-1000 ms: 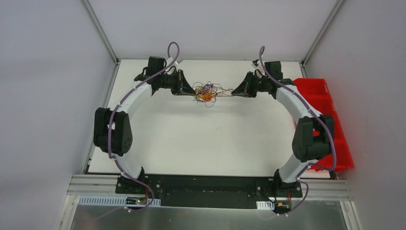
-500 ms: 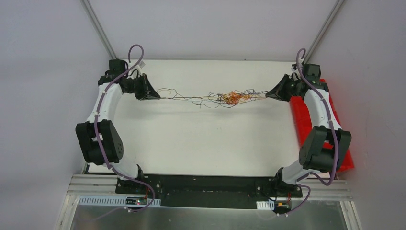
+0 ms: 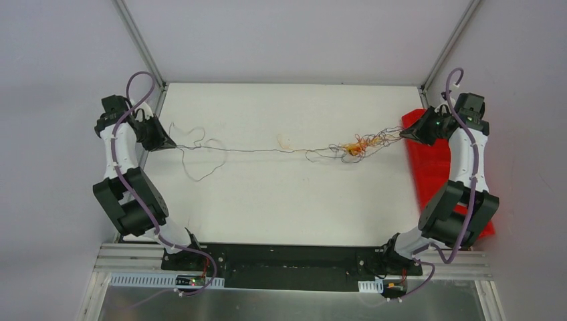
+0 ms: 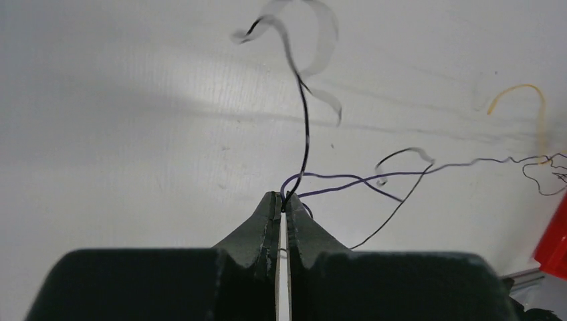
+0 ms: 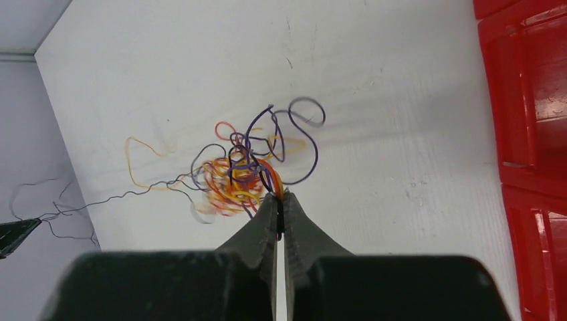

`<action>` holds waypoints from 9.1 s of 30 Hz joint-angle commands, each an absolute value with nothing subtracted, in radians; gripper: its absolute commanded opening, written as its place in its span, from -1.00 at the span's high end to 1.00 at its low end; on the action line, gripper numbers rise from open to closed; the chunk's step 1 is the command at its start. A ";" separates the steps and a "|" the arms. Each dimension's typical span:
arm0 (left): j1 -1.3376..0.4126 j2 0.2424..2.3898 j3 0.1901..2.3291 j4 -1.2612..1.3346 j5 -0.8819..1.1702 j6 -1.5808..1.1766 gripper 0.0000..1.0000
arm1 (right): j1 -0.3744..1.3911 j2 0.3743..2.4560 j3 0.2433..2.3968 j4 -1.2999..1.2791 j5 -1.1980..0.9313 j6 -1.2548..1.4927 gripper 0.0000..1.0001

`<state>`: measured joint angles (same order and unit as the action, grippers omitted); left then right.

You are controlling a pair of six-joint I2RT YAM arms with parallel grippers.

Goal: Untangle the cables

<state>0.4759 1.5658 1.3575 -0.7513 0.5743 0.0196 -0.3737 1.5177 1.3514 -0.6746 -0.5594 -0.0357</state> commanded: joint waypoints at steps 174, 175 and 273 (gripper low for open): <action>-0.404 1.661 1.583 -0.538 1.118 -0.386 -0.06 | 0.461 1.370 1.661 -0.269 -0.554 0.246 1.00; -0.382 1.653 1.592 -0.539 1.082 -0.373 -0.24 | 0.441 1.349 1.639 -0.275 -0.557 0.237 1.00; -0.132 1.499 1.269 -0.529 0.891 -0.148 -0.99 | -0.452 2.110 2.242 -0.792 -0.391 -0.349 -0.52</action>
<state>-0.1310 1.5146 1.2846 -0.5358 0.9199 -0.1635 -0.4545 2.1742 2.1567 -0.7444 -0.3229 -0.3923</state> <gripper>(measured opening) 0.995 0.669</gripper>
